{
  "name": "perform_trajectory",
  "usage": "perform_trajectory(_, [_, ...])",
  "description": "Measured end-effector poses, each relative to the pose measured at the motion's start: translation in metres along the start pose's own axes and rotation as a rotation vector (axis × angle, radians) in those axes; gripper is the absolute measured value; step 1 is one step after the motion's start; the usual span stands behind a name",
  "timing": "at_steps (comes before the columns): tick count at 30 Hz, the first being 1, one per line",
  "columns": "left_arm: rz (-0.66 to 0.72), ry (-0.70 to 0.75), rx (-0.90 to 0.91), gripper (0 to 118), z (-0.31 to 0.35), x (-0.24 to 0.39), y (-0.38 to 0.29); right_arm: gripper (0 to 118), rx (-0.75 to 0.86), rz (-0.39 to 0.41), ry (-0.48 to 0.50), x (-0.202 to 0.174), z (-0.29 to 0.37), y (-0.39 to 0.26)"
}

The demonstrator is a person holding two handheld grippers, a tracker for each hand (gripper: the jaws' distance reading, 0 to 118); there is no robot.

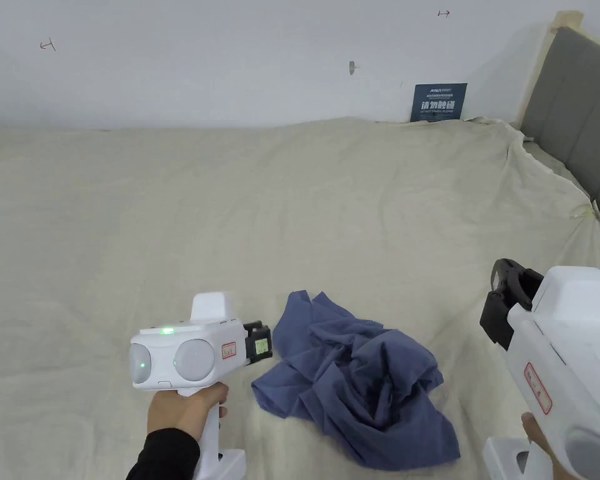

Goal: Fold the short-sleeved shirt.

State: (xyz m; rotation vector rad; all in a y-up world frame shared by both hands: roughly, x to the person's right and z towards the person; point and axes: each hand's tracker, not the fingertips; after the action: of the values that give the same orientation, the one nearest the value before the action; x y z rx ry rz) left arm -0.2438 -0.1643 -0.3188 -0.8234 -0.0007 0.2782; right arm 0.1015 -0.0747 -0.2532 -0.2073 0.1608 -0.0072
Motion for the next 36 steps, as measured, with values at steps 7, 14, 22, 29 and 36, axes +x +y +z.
perform_trajectory(7, [-0.043,0.073,-0.158,93,-0.056,0.007,-0.023,0,-0.051,0.006,-0.012,0.007,-0.011,-0.012])
perform_trajectory(14, [-0.145,0.118,-0.257,47,-0.096,0.019,-0.049,0,-0.088,0.008,-0.026,0.011,-0.015,-0.019])
perform_trajectory(22, [-0.180,0.039,-0.176,7,-0.076,0.026,-0.050,0,-0.199,0.006,-0.020,0.020,-0.043,-0.030])
perform_trajectory(29, [-0.100,-0.053,-0.082,7,-0.026,0.008,-0.028,12,-0.517,-0.019,0.030,0.037,-0.122,-0.068])
perform_trajectory(36, [-0.139,-0.033,-0.068,7,-0.017,0.002,-0.025,74,-0.725,-0.011,-0.005,0.028,-0.161,-0.123])
